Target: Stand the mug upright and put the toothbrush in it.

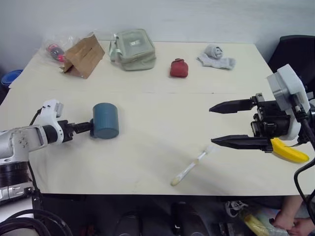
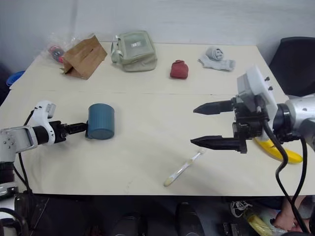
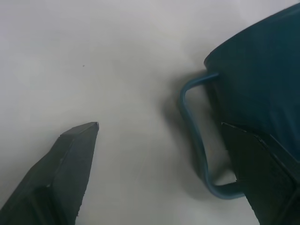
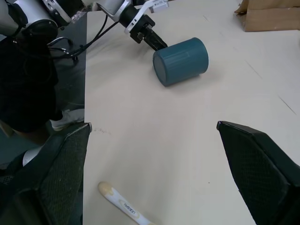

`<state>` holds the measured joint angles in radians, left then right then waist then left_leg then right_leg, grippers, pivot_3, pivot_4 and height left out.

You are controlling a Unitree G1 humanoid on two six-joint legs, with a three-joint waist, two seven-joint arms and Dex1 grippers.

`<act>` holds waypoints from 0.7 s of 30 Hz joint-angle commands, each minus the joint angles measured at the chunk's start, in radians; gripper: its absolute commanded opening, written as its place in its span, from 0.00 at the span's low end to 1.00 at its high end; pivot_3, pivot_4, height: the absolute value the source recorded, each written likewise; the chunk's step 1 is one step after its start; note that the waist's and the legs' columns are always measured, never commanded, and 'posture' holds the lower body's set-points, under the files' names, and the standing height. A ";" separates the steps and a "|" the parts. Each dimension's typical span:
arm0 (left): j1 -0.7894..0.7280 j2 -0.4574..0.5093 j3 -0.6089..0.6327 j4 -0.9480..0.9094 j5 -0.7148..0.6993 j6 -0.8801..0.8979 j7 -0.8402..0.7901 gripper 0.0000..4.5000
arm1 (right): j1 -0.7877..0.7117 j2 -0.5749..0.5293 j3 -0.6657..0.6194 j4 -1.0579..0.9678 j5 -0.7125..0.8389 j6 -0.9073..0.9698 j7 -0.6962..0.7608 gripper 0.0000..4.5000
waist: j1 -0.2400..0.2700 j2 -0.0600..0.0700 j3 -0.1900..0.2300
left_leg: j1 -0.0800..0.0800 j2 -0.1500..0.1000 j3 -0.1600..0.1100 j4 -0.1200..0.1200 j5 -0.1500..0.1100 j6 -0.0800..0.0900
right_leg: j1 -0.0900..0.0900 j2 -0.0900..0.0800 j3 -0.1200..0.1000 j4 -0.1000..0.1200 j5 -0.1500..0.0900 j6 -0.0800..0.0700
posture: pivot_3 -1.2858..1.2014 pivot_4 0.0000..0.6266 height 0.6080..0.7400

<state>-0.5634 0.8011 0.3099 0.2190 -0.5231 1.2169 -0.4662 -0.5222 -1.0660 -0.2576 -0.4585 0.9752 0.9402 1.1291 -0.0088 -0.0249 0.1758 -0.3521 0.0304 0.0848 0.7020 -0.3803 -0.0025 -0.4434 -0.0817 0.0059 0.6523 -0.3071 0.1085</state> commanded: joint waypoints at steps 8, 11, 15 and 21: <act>-0.015 0.009 -0.206 0.111 0.108 -0.058 -0.115 0.19 | 0.054 -0.029 -0.101 -0.054 0.063 0.006 -0.054 1.00 | 0.008 0.005 -0.003 | 0.001 -0.001 0.000 0.000 0.000 0.001 | 0.000 0.000 0.000 0.001 0.000 0.000 | 0.52 0.24 1.00; -0.029 -0.005 -0.211 0.114 0.106 -0.047 -0.119 0.00 | 0.082 -0.032 -0.114 -0.068 0.061 -0.002 -0.067 1.00 | 0.008 0.007 -0.004 | 0.001 -0.001 0.000 0.000 0.000 0.001 | 0.001 0.000 0.000 0.001 0.000 0.000 | 0.52 0.24 1.00; -0.051 -0.030 -0.175 0.127 0.119 -0.078 -0.082 0.00 | 0.109 -0.034 -0.108 -0.065 0.025 -0.032 -0.074 1.00 | 0.008 0.009 -0.005 | 0.002 -0.001 0.000 0.000 0.001 0.001 | 0.002 0.000 0.000 0.002 0.000 0.000 | 0.52 0.24 1.00; -0.061 -0.116 -0.022 0.005 0.061 -0.091 -0.009 0.00 | 0.213 -0.044 -0.105 -0.058 -0.081 -0.085 -0.085 1.00 | 0.012 0.008 -0.005 | 0.004 -0.002 -0.005 0.000 0.002 0.002 | 0.007 0.000 -0.003 0.000 0.000 0.000 | 0.52 0.24 1.00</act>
<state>-0.6269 0.7033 0.2540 0.2829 -0.4501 1.1362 -0.5086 -0.3166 -1.0931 -0.3307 -0.5071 0.9199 0.8773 1.0542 0.0033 -0.0169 0.1709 -0.3491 0.0290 0.0795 0.7021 -0.3788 -0.0004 -0.4364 -0.0836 0.0036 0.6524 -0.3068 0.1090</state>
